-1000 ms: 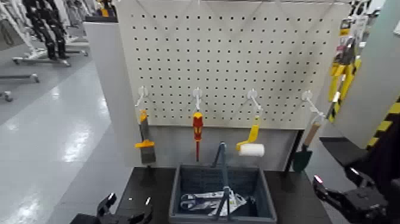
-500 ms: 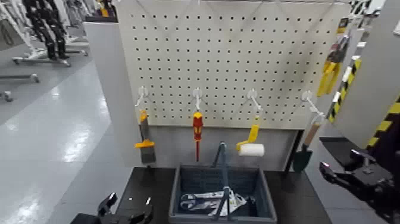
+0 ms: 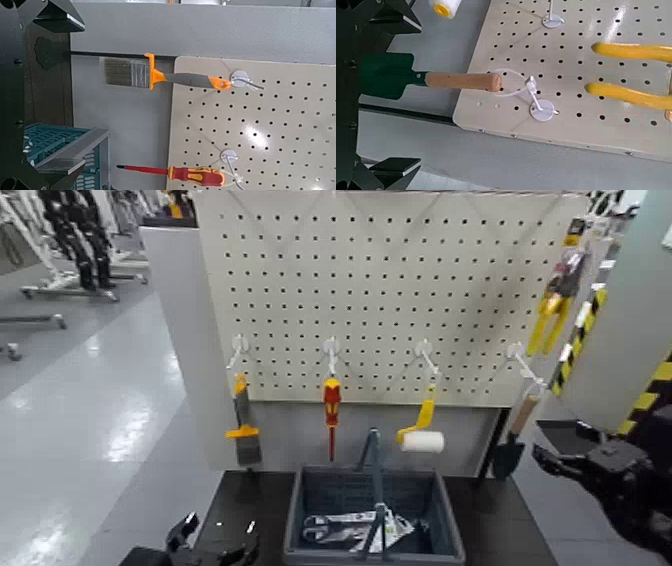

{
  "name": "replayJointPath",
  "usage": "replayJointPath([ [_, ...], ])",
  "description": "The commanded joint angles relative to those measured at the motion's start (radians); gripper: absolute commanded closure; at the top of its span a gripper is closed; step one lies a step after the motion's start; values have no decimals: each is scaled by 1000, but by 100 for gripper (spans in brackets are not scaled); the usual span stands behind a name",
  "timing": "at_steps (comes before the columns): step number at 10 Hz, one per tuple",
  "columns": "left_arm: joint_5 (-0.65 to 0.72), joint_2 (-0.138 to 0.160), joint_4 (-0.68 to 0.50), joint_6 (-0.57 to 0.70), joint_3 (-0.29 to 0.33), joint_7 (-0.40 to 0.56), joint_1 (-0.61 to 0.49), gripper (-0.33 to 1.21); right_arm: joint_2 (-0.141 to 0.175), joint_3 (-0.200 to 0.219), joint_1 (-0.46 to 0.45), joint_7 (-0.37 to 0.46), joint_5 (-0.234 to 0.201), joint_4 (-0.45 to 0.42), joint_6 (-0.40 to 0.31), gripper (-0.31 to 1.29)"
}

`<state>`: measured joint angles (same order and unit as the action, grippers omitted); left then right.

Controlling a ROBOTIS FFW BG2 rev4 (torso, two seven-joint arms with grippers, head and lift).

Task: Put the tool with the wooden handle into the crate.

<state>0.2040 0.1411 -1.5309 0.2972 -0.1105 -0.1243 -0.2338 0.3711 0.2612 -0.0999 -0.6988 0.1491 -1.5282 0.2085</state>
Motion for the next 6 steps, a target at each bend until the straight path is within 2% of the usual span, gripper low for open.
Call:
replayJointPath([
  [1, 0, 0, 0, -3, -2, 0, 2, 11, 28, -62, -87, -30, 12, 98, -9, 13],
  [4, 0, -1, 3, -4, -5, -2, 7, 11, 51, -139, -172, -56, 27, 200, -27, 13],
  [6, 0, -3, 6, -7, -5, -2, 10, 11, 57, -171, -204, -67, 41, 249, -41, 15],
])
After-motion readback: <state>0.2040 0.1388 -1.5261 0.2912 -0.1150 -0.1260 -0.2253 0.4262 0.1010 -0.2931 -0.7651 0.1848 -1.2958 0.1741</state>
